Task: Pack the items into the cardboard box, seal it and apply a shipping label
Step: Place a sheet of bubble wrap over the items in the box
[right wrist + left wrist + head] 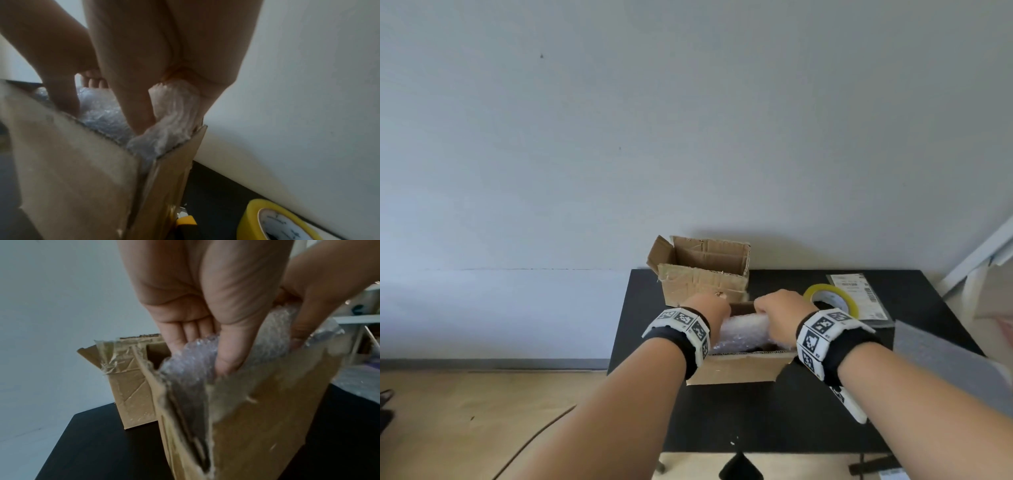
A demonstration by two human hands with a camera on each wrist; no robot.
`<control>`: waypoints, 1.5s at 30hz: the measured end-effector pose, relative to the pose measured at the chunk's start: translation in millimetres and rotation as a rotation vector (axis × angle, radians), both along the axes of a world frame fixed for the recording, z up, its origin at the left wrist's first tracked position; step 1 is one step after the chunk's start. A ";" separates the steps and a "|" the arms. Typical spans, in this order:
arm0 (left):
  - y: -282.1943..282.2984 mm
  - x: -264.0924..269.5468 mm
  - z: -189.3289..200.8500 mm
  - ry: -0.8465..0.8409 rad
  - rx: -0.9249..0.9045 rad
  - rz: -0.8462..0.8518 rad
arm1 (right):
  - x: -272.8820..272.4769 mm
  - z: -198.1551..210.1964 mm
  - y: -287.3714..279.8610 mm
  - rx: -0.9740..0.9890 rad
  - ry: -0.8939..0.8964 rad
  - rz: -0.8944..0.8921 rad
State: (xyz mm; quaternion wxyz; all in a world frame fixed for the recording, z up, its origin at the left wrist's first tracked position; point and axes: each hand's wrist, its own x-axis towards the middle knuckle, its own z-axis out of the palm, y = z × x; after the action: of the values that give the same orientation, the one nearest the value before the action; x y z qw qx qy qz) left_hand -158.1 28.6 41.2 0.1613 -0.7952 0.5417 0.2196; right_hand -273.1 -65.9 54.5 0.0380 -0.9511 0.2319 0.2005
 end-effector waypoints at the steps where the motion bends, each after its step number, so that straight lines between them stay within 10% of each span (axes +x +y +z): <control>1: -1.9 -1.8 -1.7 -0.008 0.024 -0.021 | 3.3 -2.0 1.3 -0.024 0.031 0.023; 21: 19.0 1.2 -49.6 0.099 0.059 0.032 | 18.7 -69.0 19.0 -0.081 0.255 0.084; 30: 12.1 7.0 -66.2 0.184 0.022 0.299 | 27.1 -68.4 -5.2 0.202 0.230 -0.064; 45: 14.5 -7.1 -86.1 0.038 -0.007 0.167 | 31.3 -94.9 0.3 0.040 0.298 0.250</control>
State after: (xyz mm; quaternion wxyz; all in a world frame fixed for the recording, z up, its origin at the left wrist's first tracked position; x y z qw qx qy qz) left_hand -165.1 43.1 -44.9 0.1294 -0.8338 0.4773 0.2453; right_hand -241.8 -65.6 -40.4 -0.0034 -0.9314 0.1108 0.3467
